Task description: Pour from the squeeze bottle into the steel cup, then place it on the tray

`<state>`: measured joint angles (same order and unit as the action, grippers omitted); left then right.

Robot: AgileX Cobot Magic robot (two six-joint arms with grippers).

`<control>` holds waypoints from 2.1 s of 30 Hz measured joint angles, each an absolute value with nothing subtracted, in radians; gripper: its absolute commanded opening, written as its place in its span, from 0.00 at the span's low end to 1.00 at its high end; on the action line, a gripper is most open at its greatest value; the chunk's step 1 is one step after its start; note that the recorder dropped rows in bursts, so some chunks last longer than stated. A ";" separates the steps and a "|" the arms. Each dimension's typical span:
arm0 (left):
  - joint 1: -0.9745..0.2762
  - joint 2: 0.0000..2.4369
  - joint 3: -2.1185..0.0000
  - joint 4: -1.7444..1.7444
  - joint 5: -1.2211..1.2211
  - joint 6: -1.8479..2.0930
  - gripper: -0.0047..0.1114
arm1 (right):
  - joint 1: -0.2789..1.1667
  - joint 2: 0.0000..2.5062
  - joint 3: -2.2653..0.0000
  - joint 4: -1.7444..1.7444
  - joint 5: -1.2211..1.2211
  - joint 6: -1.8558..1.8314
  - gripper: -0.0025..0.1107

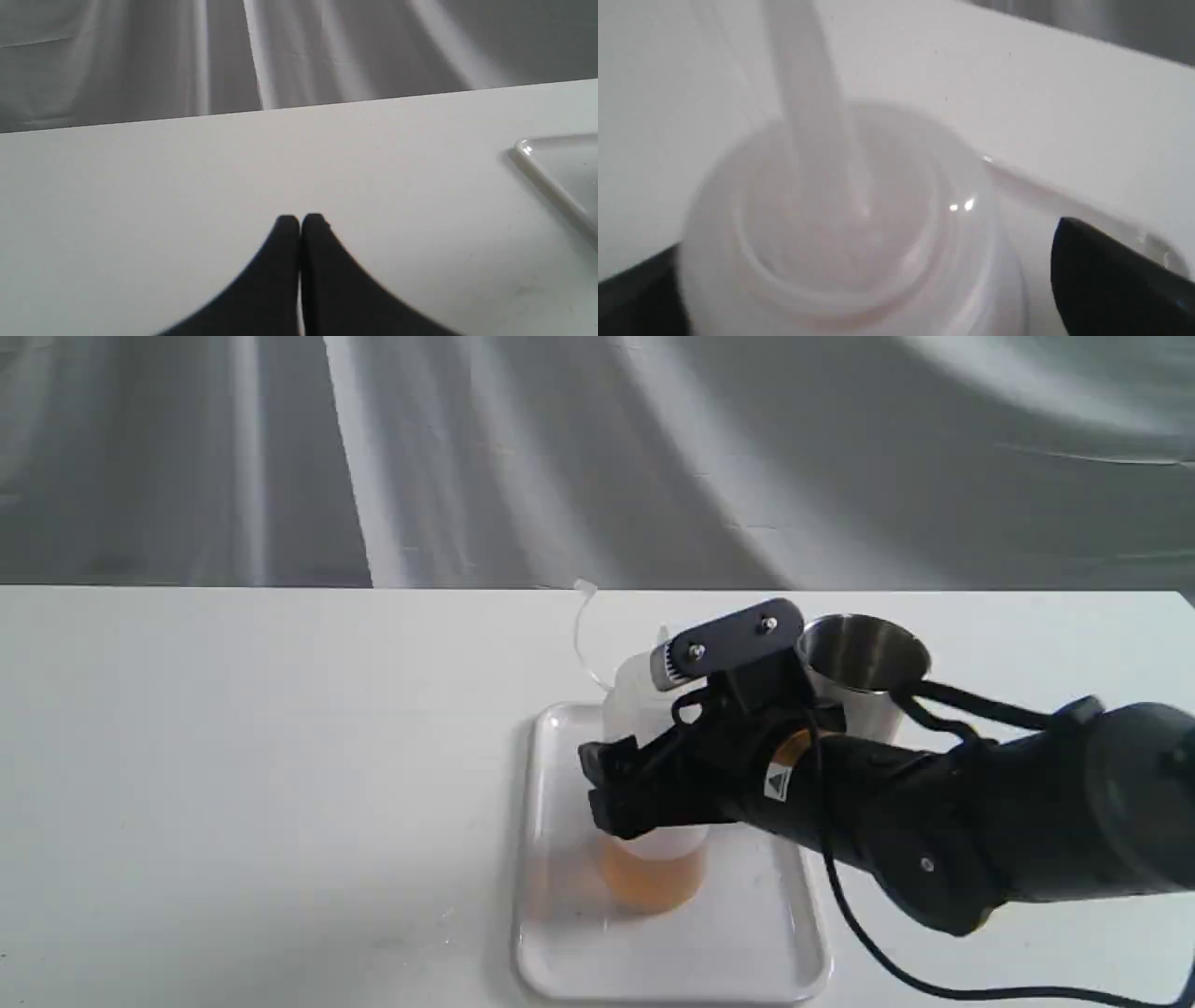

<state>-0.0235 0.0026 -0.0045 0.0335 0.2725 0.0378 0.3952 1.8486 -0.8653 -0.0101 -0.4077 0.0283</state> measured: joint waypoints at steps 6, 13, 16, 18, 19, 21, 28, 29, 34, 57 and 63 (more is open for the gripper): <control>-0.023 0.003 -0.004 0.033 0.272 0.038 0.04 | 0.395 1.641 -0.865 -0.071 -0.318 0.026 0.78; -0.023 0.003 -0.004 0.033 0.272 0.038 0.04 | 0.395 1.329 -0.865 -0.154 -0.179 0.026 0.77; -0.023 0.003 -0.004 0.033 0.272 0.038 0.04 | 0.395 1.203 -0.865 -0.196 -0.084 0.026 0.73; -0.023 0.003 -0.004 0.033 0.272 0.038 0.04 | 0.395 1.117 -0.865 -0.224 0.000 0.026 0.68; -0.023 0.003 -0.004 0.033 0.272 0.038 0.04 | 0.395 1.077 -0.864 -0.234 0.031 0.026 0.63; -0.023 0.003 -0.004 0.033 0.272 0.038 0.04 | 0.395 0.996 -0.845 -0.246 0.090 0.026 0.54; -0.023 0.003 -0.004 0.033 0.272 0.038 0.04 | 0.395 0.747 -0.725 -0.256 0.142 0.028 0.12; -0.023 0.003 -0.004 0.033 0.272 0.038 0.04 | 0.395 0.721 -0.718 -0.254 0.145 0.028 0.07; -0.023 0.003 -0.004 0.033 0.272 0.038 0.04 | 0.395 0.591 -0.701 -0.132 0.177 0.033 0.02; -0.023 0.003 -0.004 0.033 0.272 0.038 0.04 | 0.362 0.557 -0.701 -0.173 0.301 0.035 0.02; -0.023 0.003 -0.004 0.033 0.272 0.038 0.04 | 0.172 0.551 -0.668 -0.168 0.393 0.035 0.02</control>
